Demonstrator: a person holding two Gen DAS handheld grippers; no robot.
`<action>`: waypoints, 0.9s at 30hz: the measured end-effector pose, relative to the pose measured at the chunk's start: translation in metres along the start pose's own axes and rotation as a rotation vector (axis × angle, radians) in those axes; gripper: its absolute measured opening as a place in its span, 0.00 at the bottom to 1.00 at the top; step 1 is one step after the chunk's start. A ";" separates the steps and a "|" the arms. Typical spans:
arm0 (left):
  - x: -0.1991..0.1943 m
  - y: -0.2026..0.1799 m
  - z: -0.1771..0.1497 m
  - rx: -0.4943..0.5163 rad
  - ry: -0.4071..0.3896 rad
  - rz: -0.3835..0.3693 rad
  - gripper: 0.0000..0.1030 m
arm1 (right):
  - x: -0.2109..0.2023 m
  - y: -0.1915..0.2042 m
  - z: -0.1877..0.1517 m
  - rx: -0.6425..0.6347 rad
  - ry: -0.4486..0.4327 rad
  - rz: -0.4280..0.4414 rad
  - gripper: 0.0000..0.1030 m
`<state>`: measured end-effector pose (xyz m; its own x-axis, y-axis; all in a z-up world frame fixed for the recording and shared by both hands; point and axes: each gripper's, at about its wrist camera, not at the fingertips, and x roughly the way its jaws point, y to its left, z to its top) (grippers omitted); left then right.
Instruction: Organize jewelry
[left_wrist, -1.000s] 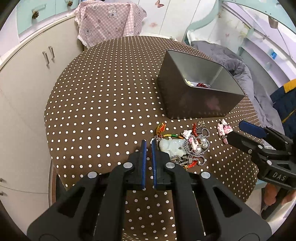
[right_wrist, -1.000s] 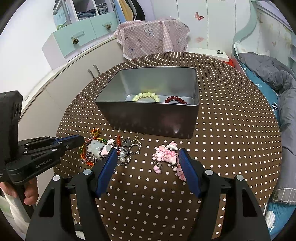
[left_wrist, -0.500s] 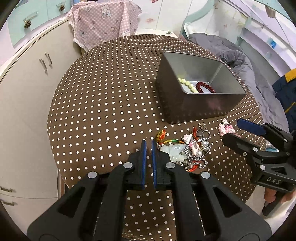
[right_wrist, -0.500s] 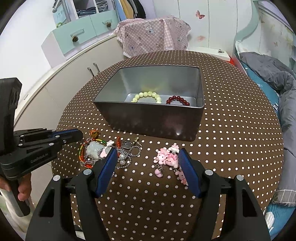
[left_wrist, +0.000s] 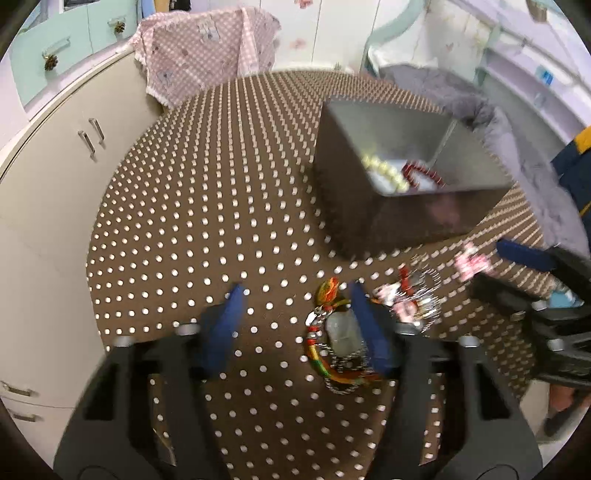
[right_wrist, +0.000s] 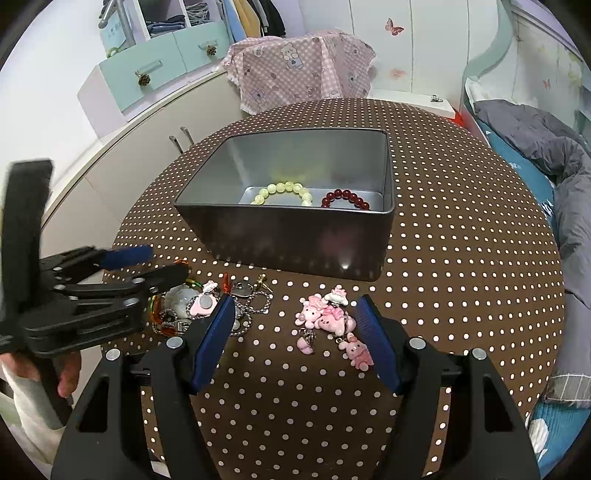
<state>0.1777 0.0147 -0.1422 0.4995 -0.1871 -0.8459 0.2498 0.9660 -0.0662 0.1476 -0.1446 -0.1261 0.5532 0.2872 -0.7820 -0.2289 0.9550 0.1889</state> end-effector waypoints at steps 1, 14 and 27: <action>0.001 -0.001 -0.001 0.009 -0.014 0.001 0.39 | 0.000 -0.001 0.000 0.003 0.001 -0.002 0.63; -0.038 -0.007 0.010 -0.011 -0.098 -0.063 0.08 | -0.003 -0.002 0.000 -0.006 -0.013 0.013 0.63; -0.102 -0.026 0.023 0.001 -0.266 -0.102 0.08 | -0.014 0.000 0.006 -0.024 -0.056 0.055 0.63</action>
<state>0.1390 0.0042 -0.0419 0.6721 -0.3235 -0.6661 0.3103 0.9398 -0.1433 0.1444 -0.1482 -0.1114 0.5827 0.3438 -0.7364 -0.2790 0.9357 0.2160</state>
